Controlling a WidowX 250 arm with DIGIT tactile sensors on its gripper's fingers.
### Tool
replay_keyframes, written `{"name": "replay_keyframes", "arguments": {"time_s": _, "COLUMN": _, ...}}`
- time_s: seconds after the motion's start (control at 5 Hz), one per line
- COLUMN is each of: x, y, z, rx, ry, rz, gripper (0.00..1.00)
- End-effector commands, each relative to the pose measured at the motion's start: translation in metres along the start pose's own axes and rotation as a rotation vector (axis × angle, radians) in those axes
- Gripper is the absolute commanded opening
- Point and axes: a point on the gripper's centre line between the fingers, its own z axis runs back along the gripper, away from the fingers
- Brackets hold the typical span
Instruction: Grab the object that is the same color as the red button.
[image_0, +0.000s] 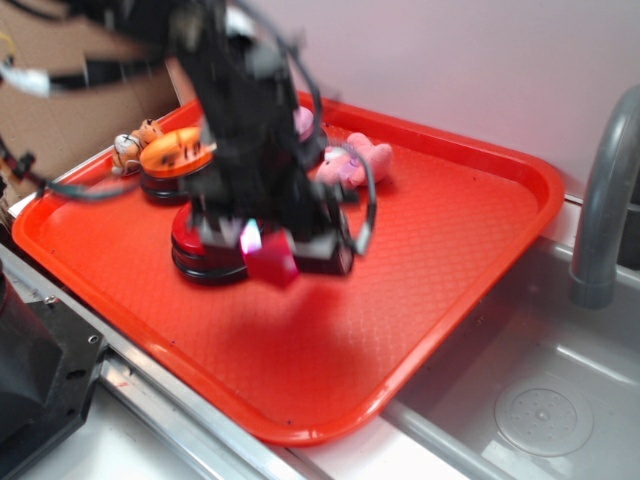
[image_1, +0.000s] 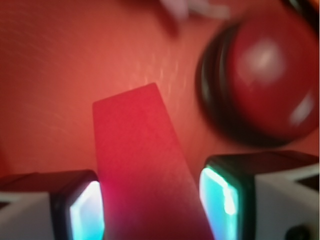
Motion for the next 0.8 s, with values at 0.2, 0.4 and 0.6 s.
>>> {"name": "replay_keyframes", "arguments": {"time_s": 0.2, "x": 0.072, "y": 0.027, "z": 0.115, "rx": -0.061, "ry": -0.064, "rz": -0.222, "gripper": 0.0}}
{"name": "replay_keyframes", "arguments": {"time_s": 0.4, "x": 0.083, "y": 0.034, "z": 0.125, "rx": -0.068, "ry": -0.116, "rz": -0.173, "gripper": 0.0}}
{"name": "replay_keyframes", "arguments": {"time_s": 0.6, "x": 0.087, "y": 0.043, "z": 0.123, "rx": -0.052, "ry": -0.099, "rz": -0.143, "gripper": 0.0}}
